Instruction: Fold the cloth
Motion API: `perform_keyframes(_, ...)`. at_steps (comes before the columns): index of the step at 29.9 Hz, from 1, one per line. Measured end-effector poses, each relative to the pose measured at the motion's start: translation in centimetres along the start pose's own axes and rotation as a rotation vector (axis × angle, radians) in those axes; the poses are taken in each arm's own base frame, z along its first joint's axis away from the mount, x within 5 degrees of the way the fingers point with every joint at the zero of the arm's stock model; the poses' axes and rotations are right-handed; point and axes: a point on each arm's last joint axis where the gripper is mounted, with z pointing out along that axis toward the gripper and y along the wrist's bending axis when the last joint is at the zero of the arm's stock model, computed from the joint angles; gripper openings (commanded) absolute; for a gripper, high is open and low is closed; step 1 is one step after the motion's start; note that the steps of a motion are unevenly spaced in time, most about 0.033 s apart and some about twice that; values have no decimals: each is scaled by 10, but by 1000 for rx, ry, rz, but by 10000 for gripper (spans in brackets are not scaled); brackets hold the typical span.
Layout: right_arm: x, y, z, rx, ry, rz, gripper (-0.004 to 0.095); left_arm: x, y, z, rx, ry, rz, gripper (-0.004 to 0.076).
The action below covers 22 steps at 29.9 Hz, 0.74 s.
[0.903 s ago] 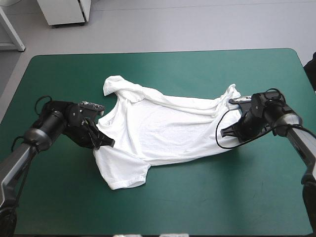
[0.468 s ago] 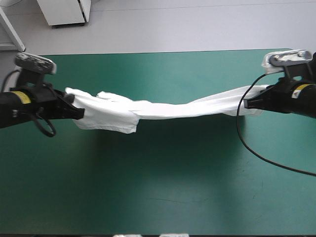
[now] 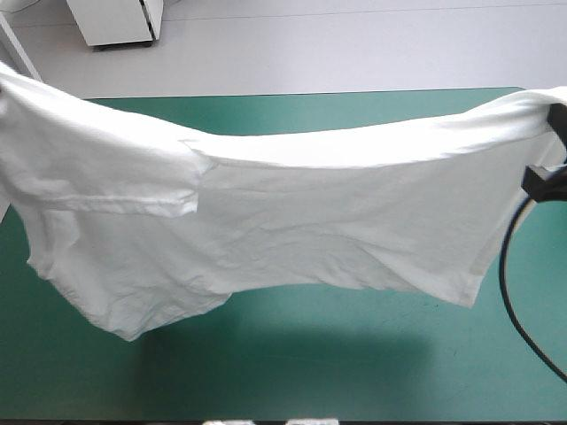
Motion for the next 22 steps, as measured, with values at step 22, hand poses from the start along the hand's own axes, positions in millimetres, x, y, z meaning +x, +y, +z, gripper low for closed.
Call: perform_keyframes(22, 33, 9, 27, -107, 161, 85, -17, 37, 10, 63, 28, 219, -80, -10)
